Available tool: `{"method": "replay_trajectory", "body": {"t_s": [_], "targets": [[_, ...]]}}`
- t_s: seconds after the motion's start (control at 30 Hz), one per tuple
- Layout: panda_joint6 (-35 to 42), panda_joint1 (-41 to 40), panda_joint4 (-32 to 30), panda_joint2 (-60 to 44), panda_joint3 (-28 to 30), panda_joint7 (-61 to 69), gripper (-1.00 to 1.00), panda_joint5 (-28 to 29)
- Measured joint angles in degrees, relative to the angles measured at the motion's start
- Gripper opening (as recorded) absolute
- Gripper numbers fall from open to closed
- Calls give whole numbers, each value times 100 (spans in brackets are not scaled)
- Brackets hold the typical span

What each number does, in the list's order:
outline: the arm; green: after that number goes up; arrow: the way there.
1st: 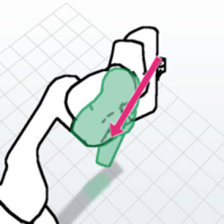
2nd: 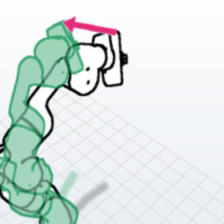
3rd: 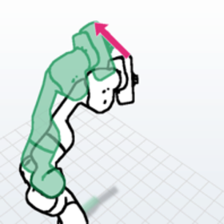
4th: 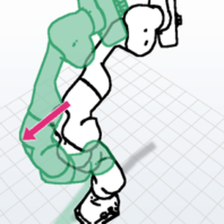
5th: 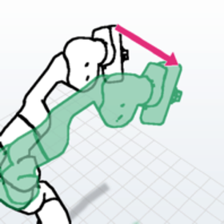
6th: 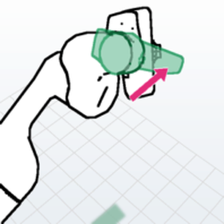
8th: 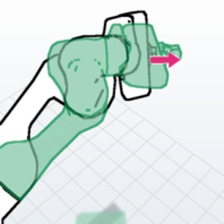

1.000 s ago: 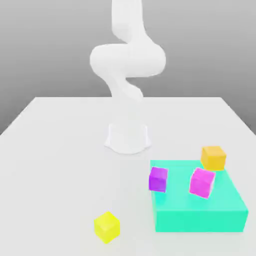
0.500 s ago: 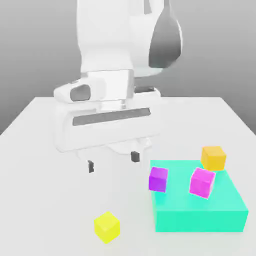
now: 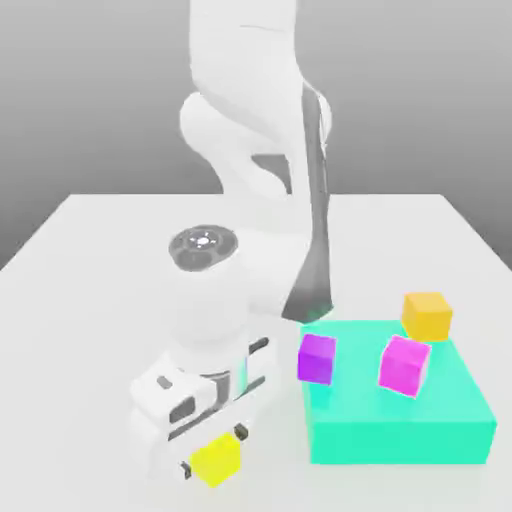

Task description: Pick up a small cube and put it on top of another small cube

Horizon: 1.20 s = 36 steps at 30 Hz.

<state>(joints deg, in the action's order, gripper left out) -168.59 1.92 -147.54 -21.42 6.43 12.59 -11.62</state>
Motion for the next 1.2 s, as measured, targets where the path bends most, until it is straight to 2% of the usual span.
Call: {"method": "replay_trajectory", "body": {"t_s": [0.13,0.33,0.43,0.57,0.9,0.97,1.1,1.13,1.2], "targets": [[-3,-8,1,-10,-8,1,-100,2],[822,262,-153,1064,346,-411,-100,464],[1205,587,-146,1632,-21,-328,-100,268],[1753,1508,-266,2440,-447,-111,-100,12],[3112,3099,-1193,4509,-1775,365,-100,158],[2977,3175,-1401,4470,-1944,385,-100,289],[2084,3133,-1629,3767,-2091,326,-100,399],[1899,3119,-1666,3618,-2111,308,100,422],[1900,3119,-1666,3618,-2111,308,100,422]]}}
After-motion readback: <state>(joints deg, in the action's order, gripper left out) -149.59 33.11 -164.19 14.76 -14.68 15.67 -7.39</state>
